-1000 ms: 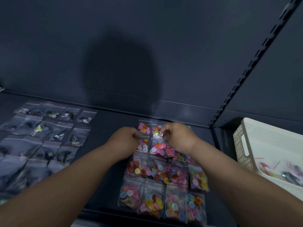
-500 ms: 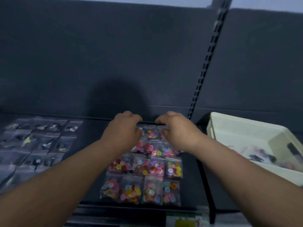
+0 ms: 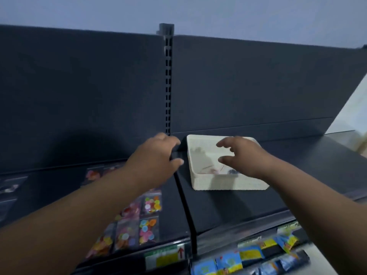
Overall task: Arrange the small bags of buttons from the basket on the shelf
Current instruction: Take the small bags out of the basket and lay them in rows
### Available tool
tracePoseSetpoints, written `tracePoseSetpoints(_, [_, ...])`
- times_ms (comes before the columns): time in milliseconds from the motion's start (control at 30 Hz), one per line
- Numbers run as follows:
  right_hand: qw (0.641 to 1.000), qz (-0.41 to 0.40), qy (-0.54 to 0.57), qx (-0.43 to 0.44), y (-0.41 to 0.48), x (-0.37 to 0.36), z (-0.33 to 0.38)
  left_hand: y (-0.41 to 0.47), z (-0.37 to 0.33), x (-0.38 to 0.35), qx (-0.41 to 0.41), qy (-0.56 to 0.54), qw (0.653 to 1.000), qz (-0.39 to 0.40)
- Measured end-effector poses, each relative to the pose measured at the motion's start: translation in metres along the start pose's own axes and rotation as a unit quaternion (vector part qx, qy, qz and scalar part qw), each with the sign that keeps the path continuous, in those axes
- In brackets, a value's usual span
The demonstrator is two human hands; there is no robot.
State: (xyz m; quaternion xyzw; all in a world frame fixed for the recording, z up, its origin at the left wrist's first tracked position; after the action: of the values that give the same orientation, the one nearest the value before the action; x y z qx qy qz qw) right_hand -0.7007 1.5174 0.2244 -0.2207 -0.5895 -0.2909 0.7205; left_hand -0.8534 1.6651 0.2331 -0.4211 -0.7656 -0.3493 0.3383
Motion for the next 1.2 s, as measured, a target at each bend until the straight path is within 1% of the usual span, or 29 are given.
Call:
tracePoseSetpoints(167, [0.997, 0.059, 0.042, -0.025, 0.018, -0.006, -0.058, 0.034, -0.032, -0.043, 0.021, -0.015, 0.997, 0.074])
tracePoseSetpoints(300, [0.990, 0.135, 0.029, -0.015, 0.047, -0.018, -0.094, 0.069, -0.045, -0.089, 0.090, -0.036, 0.985, 0.143])
tracePoseSetpoints(467, [0.977, 0.207, -0.010, 0.045, 0.079, -0.047, -0.119, 0.101, -0.031, -0.145, 0.212, -0.025, 0.953, 0.216])
tracePoseSetpoints(567, [0.958, 0.254, -0.090, 0.099, 0.086, -0.069, -0.126, 0.105, -0.021, -0.173, 0.237, 0.012, 0.929, 0.285])
tracePoseSetpoints(633, [0.947, 0.262, -0.132, 0.128, 0.090, -0.080, -0.128, 0.108, -0.016, -0.183, 0.250, 0.031, 0.917, 0.308])
tracePoseSetpoints(700, [0.942, 0.261, -0.159, 0.141, 0.094, -0.088, -0.129, 0.112, -0.010, -0.186, 0.264, 0.073, 0.910, 0.313])
tracePoseSetpoints(800, [0.949, 0.240, -0.144, 0.146, 0.098, -0.095, -0.127, 0.115, -0.003, -0.191, 0.281, 0.127, 0.900, 0.307])
tracePoseSetpoints(933, [0.950, 0.218, -0.144, 0.172, 0.108, -0.097, -0.118, 0.126, -0.002, -0.199, 0.290, 0.064, 0.918, 0.263])
tracePoseSetpoints(1000, [0.957, 0.201, -0.105, 0.182, 0.116, -0.094, -0.110, 0.131, 0.000, -0.202, 0.273, 0.042, 0.930, 0.243])
tracePoseSetpoints(1100, [0.957, 0.210, -0.042, 0.196, 0.125, -0.096, -0.097, 0.135, 0.004, -0.202, 0.249, 0.016, 0.945, 0.211])
tracePoseSetpoints(1167, [0.956, 0.217, -0.005, 0.199, 0.128, -0.097, -0.090, 0.135, 0.008, -0.200, 0.259, -0.025, 0.949, 0.180])
tracePoseSetpoints(1200, [0.955, 0.215, 0.014, 0.202, 0.130, -0.096, -0.087, 0.135, 0.009, -0.198, 0.274, -0.064, 0.946, 0.160])
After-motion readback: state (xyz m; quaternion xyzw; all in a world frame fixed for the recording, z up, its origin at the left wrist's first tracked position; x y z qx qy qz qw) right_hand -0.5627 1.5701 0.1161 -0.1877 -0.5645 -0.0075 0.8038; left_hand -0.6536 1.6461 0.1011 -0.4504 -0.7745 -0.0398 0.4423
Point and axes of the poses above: each hand's wrist, its own y-axis towards the middle knuckle, its own x-axis out of the back of the hand, z = x × y, the point moved 5 cm from there along y, towards the middle knuckle, and after that the axes turned 10 degrees about -y, right-handed, at the moved point
